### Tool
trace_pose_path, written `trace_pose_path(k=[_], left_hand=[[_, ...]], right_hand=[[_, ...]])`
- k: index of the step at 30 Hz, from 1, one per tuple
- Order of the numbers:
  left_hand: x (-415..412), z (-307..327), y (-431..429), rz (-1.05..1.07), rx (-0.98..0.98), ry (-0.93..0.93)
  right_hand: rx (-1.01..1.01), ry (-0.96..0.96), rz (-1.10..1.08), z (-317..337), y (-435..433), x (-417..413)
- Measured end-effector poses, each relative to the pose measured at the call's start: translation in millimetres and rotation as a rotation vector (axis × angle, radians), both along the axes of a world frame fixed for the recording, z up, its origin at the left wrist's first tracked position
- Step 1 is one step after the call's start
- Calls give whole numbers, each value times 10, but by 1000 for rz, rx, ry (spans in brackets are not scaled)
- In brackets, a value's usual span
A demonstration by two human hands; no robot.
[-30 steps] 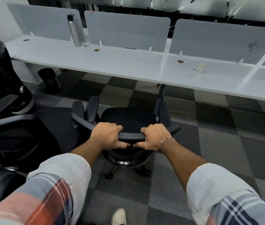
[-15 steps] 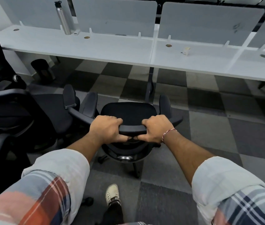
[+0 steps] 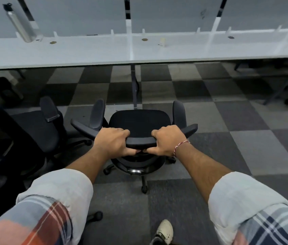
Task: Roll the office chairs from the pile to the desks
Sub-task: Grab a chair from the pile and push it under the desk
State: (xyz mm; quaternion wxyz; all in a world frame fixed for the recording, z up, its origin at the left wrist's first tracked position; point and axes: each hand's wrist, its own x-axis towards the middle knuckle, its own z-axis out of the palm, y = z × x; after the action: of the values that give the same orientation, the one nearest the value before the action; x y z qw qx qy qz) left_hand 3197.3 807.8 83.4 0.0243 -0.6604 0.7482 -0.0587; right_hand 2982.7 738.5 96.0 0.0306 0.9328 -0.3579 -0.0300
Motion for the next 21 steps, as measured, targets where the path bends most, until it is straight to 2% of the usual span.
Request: trace_pose_path(k=[11, 21], left_hand=[[-140, -118, 215, -318, -117, 55], [-367, -64, -114, -409, -62, 55]], right_hand=[[-13, -22, -245, -17, 783, -327], [-42, -11, -367, -29, 745, -529]])
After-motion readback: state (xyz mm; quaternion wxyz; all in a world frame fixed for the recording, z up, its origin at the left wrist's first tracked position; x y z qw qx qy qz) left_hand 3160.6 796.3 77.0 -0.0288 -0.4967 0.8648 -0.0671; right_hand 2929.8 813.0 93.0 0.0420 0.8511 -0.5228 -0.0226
